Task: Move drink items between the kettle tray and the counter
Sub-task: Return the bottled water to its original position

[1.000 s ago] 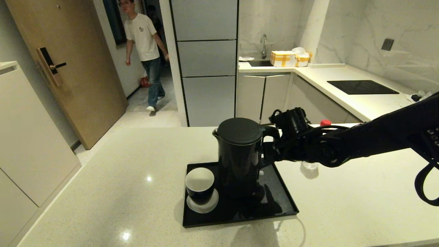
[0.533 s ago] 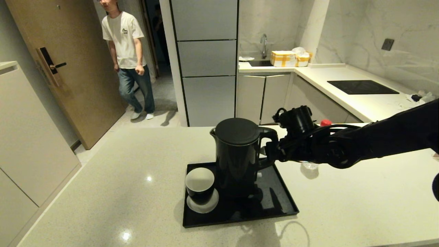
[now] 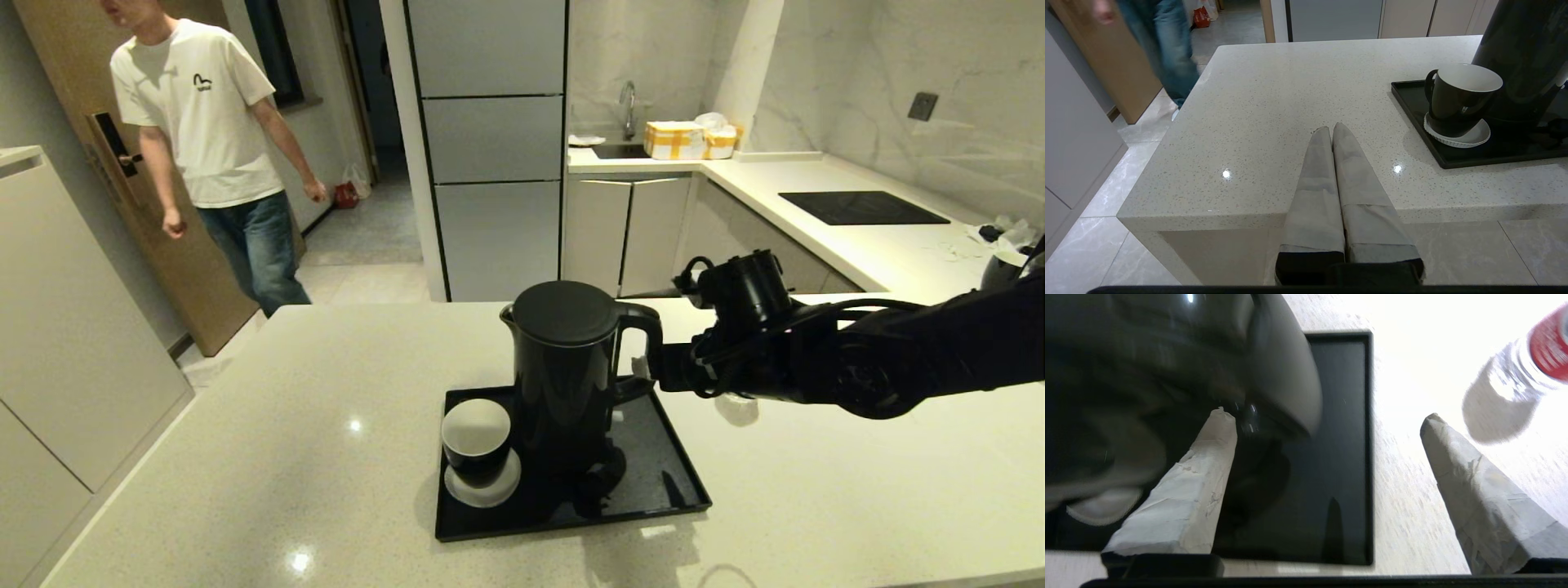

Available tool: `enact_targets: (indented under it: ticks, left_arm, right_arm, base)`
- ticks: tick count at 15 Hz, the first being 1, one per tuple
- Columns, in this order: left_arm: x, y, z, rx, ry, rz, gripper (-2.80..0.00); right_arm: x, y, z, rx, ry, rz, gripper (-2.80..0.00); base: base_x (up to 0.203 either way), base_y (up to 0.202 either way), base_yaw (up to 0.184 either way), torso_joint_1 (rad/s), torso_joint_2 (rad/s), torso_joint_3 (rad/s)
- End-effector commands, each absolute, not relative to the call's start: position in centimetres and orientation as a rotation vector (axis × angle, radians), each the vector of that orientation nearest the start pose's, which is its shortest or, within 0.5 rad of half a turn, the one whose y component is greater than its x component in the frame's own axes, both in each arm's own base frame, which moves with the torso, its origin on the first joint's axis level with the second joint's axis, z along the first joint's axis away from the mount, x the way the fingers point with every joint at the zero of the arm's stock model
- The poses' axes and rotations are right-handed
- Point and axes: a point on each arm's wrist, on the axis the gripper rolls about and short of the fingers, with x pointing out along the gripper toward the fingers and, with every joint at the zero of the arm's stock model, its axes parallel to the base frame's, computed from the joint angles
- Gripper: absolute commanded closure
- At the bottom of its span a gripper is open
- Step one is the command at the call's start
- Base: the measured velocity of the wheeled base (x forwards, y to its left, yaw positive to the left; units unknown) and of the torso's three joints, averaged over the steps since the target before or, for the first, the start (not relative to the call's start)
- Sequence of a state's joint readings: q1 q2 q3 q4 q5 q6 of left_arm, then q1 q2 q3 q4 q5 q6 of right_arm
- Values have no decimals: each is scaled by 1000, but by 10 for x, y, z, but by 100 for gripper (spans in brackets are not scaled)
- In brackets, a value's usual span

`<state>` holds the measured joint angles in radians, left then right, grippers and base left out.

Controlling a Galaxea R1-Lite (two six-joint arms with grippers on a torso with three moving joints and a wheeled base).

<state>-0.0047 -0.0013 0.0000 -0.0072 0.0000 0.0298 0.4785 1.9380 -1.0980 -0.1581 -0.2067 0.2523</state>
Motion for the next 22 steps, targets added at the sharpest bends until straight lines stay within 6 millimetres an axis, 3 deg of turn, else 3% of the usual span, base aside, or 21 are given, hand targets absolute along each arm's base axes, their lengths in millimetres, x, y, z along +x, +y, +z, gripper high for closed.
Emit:
enact_targets:
  ticks: [1, 2, 3, 4, 7, 10, 12, 14, 16, 18, 20, 22]
  left_arm:
    - [-23, 0, 76, 29, -9, -6, 0]
    - [-23, 0, 76, 29, -9, -4, 0]
    - [-23, 0, 76, 30, -9, -4, 0]
    - [-23, 0, 76, 29, -9, -4, 0]
    - [-23, 0, 76, 31, -9, -4, 0]
    - [-23, 0, 76, 31, -9, -4, 0]
    - [-23, 0, 76, 30, -9, -6, 0]
    - [-23, 0, 76, 30, -9, -4, 0]
    - [-23, 0, 76, 31, -9, -4, 0]
    - [-23, 0, 76, 31, -9, -4, 0]
    - [-23, 0, 76, 31, -9, -4, 0]
    - [-23, 0, 76, 30, -9, -4, 0]
  right_arm:
    - [294, 148, 157, 29, 636, 185, -280]
    - [284, 142, 162, 34, 627, 186, -280]
    - [270, 136, 175, 52, 596, 190, -156]
    - [256, 129, 188, 77, 565, 191, 0]
    - [201, 100, 233, 181, 473, 161, 0]
    - [122, 54, 276, 263, 416, 80, 0]
    - [67, 18, 299, 316, 435, -86, 0]
    - [12, -6, 318, 396, 369, -299, 0]
    - [-53, -9, 315, 441, 294, -437, 0]
    - [-96, -2, 301, 427, 288, -498, 0]
    - [-119, 8, 291, 423, 299, -509, 0]
    - [-123, 18, 285, 430, 375, -375, 0]
  base:
    - [0, 0, 0, 0, 0, 0]
    - [0, 0, 0, 0, 0, 0]
    - [0, 0, 0, 0, 0, 0]
    - [0, 0, 0, 0, 0, 0]
    - [0, 0, 0, 0, 0, 0]
    - [0, 0, 0, 0, 0, 0]
    - [0, 0, 0, 0, 0, 0]
    - [0, 0, 0, 0, 0, 0]
    - [0, 0, 0, 0, 0, 0]
    - [0, 0, 0, 0, 0, 0]
    - [0, 0, 0, 0, 0, 0]
    - [0, 0, 0, 0, 0, 0]
